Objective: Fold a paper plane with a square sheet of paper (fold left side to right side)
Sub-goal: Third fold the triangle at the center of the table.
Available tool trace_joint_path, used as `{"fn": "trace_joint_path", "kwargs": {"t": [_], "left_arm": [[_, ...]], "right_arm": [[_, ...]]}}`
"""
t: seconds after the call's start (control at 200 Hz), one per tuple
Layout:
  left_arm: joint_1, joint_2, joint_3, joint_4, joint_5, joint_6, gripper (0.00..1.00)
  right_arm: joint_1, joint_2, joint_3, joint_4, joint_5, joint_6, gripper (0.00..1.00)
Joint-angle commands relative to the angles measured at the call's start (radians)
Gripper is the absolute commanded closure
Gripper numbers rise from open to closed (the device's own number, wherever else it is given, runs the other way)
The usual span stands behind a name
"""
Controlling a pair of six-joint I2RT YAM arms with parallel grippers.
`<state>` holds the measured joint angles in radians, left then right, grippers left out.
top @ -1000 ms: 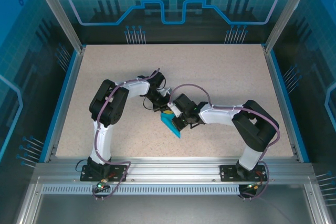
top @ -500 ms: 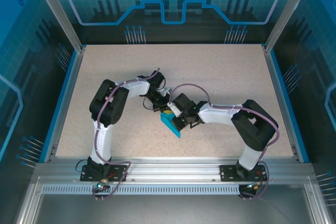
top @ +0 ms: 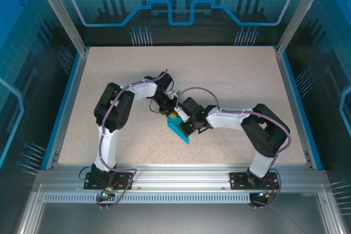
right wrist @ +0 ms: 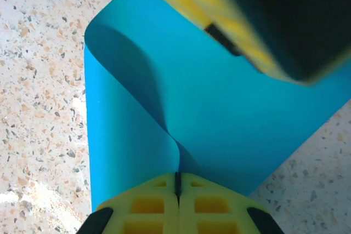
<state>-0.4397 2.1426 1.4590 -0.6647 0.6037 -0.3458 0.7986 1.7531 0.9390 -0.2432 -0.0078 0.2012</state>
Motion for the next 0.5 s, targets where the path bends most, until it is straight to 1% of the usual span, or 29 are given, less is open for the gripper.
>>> {"fn": "trace_joint_path", "kwargs": {"t": [0.0, 0.085, 0.2, 0.415, 0.495], "left_arm": [[0.012, 0.013, 0.081, -0.074, -0.038, 0.041, 0.67], [0.034, 0.013, 0.123, -0.102, -0.038, 0.054, 0.63], [0.081, -0.024, 0.118, -0.11, -0.054, 0.057, 0.62], [0.191, -0.184, -0.055, -0.04, -0.057, 0.055, 0.62], [0.219, -0.248, -0.126, -0.02, -0.052, 0.05, 0.68]], "right_arm": [[0.022, 0.058, -0.009, -0.071, -0.02, -0.019, 1.0], [0.025, 0.063, -0.007, -0.072, -0.026, -0.023, 1.0], [0.026, 0.066, -0.004, -0.077, -0.027, -0.022, 1.0], [0.027, 0.062, -0.003, -0.077, -0.032, -0.026, 1.0], [0.026, 0.065, 0.0, -0.078, -0.033, -0.028, 1.0]]}}
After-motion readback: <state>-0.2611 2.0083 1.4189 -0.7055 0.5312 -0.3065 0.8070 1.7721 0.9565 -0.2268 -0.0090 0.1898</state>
